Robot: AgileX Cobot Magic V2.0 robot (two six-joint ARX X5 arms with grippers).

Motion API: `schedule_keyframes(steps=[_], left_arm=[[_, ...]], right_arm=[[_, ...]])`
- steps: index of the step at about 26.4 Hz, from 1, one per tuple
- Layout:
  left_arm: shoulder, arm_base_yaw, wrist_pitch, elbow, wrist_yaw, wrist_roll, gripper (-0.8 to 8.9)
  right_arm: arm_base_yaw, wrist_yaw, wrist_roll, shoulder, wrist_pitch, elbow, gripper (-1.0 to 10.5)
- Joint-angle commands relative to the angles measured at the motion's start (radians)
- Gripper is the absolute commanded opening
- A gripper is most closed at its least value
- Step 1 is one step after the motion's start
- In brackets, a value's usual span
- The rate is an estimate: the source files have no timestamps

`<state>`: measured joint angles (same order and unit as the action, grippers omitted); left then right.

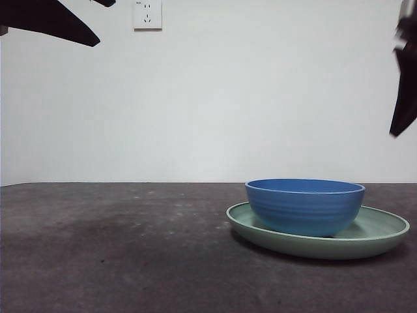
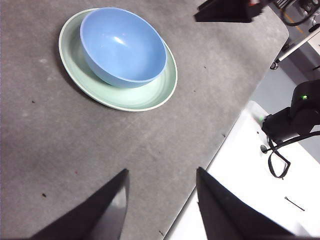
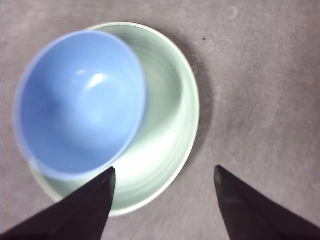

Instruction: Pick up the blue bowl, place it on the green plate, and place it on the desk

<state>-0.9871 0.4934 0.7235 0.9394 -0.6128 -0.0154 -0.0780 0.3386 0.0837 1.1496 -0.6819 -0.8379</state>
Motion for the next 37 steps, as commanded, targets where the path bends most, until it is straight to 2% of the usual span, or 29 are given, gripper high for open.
schedule_keyframes(steps=[1, 19, 29, 37], left_arm=[[-0.006, 0.005, -0.007, 0.009, -0.008, 0.021, 2.18], [-0.006, 0.005, -0.006, 0.009, -0.008, 0.026, 2.18], [-0.006, 0.005, -0.006, 0.009, -0.008, 0.026, 2.18], [-0.006, 0.005, -0.005, 0.009, -0.008, 0.026, 2.18]], right_arm=[[-0.001, 0.003, 0.011, 0.074, 0.043, -0.004, 3.0], [-0.001, 0.016, 0.011, 0.404, 0.261, -0.004, 2.6], [0.004, 0.027, 0.011, 0.435, 0.310, -0.004, 0.1], [0.020, 0.029, 0.045, 0.434, 0.325, -0.004, 0.1]])
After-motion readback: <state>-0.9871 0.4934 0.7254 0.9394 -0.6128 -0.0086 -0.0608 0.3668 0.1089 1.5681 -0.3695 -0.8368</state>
